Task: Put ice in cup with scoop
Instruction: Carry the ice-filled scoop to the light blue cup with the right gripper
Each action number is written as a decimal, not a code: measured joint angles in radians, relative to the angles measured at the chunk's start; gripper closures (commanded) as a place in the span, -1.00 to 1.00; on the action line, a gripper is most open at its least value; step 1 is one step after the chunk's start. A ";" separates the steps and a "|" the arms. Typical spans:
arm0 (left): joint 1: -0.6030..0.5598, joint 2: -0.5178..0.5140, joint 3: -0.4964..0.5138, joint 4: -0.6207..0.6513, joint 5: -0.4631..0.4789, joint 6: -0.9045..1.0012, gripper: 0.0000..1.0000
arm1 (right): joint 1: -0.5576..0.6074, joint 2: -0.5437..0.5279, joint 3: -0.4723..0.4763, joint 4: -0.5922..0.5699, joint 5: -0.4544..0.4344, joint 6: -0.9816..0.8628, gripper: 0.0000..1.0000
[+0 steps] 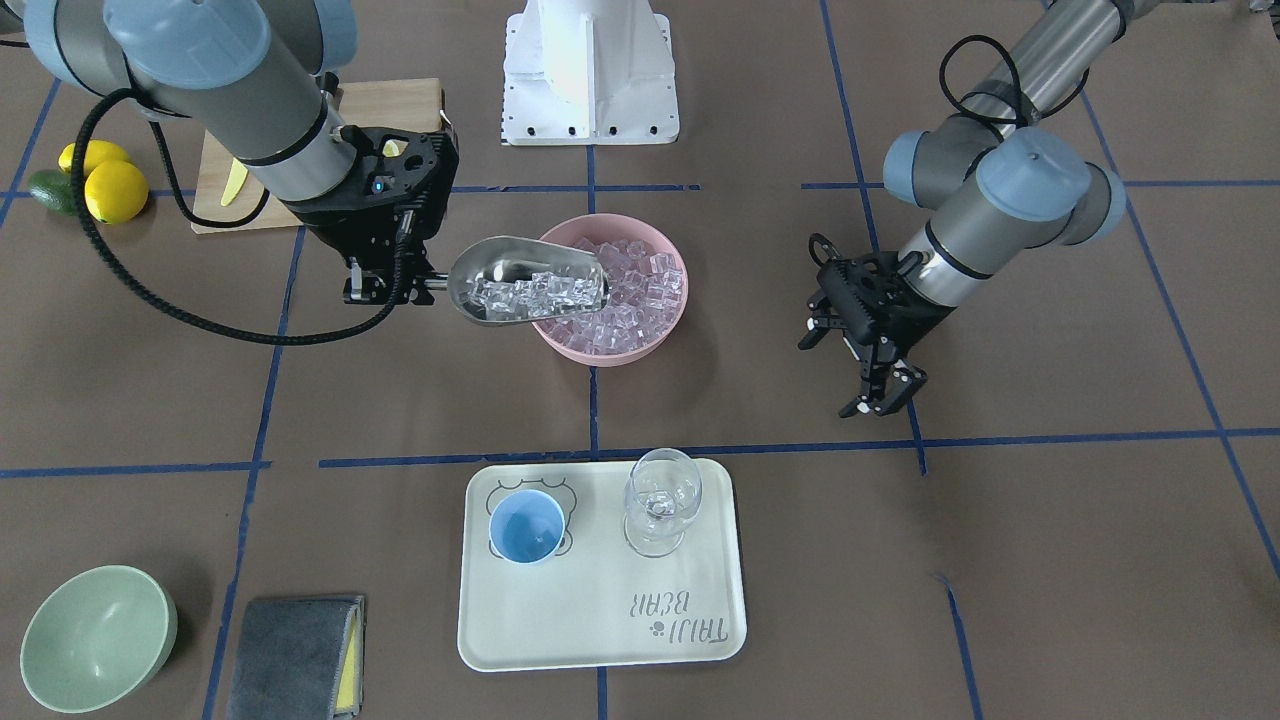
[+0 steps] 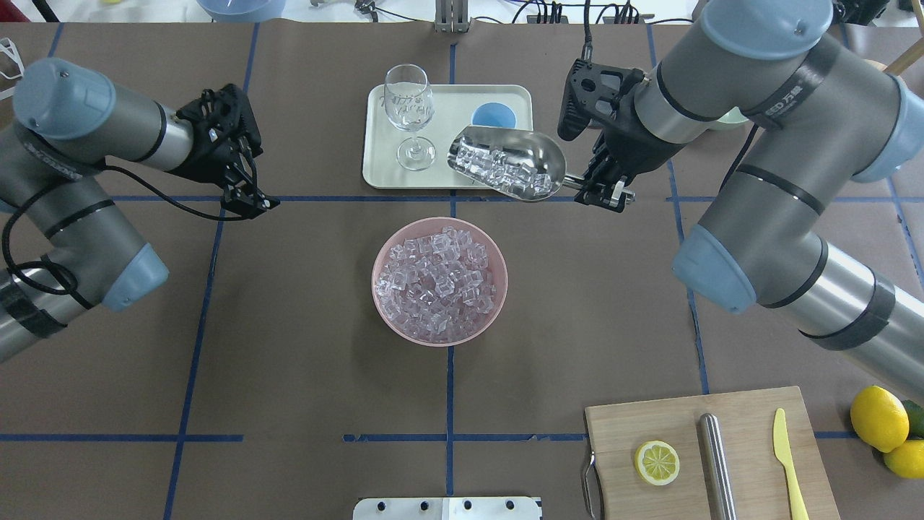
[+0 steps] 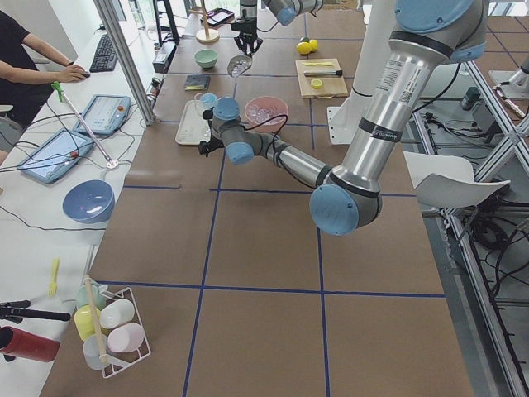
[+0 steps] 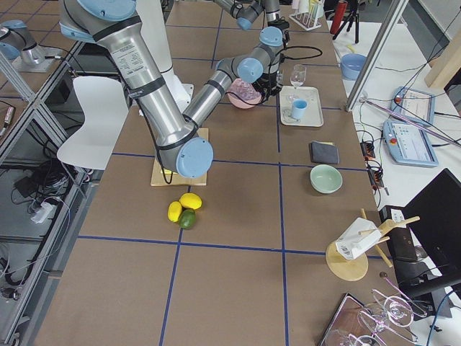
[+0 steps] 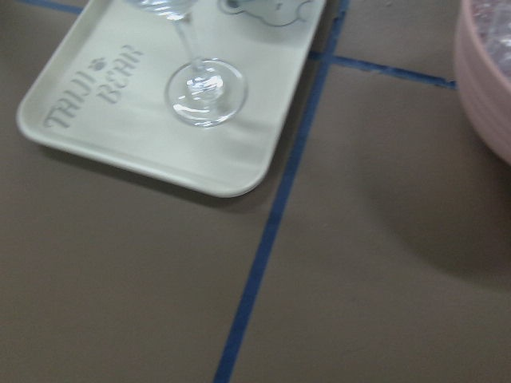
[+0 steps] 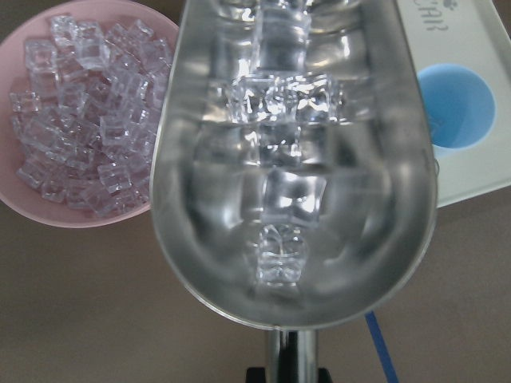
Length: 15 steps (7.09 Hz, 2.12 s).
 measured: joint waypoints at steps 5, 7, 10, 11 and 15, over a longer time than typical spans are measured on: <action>-0.213 0.121 -0.112 0.197 -0.026 -0.070 -1.00 | 0.056 0.020 -0.018 -0.188 -0.024 0.199 1.00; -0.263 0.175 -0.126 0.201 -0.027 -0.067 -1.00 | 0.050 0.095 -0.095 -0.212 -0.028 0.240 1.00; -0.292 0.205 -0.126 0.202 -0.026 -0.062 -1.00 | 0.040 0.204 -0.237 -0.222 -0.029 0.286 1.00; -0.296 0.207 -0.119 0.202 -0.024 -0.060 -1.00 | 0.037 0.213 -0.246 -0.241 -0.028 0.289 1.00; -0.304 0.212 -0.111 0.202 -0.018 -0.011 -1.00 | -0.016 0.276 -0.258 -0.431 -0.031 0.290 1.00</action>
